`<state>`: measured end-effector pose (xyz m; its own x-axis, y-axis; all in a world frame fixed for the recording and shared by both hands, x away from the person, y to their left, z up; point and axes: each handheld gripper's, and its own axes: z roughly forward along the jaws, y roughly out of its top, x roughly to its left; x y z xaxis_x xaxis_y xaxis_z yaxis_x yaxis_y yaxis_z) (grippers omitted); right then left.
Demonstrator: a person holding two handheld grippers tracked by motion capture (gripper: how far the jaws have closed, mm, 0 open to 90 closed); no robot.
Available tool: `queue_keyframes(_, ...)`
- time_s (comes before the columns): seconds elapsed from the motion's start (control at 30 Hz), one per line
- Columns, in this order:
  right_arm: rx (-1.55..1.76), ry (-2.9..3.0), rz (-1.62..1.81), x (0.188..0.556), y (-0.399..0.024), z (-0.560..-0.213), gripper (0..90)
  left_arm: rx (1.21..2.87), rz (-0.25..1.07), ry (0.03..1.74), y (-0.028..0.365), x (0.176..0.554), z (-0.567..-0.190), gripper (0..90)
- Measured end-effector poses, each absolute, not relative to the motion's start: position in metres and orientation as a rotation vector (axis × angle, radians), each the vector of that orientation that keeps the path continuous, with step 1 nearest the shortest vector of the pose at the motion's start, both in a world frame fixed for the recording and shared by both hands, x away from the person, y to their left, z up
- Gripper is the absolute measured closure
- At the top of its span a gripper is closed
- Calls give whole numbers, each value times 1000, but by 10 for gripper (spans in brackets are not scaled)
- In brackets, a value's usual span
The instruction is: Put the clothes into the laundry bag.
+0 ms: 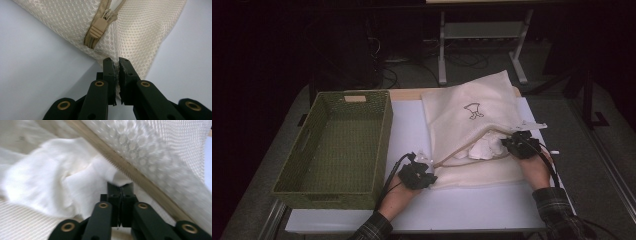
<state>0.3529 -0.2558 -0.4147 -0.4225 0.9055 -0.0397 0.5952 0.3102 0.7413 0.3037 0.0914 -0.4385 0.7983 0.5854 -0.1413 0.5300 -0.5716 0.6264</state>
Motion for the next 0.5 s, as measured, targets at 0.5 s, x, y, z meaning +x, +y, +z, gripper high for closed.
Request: queue_keyframes(0.5, 1171, 2222, 1013, 311, -281, -387, 640, 2270, 114, 853, 97, 303, -432, 694)
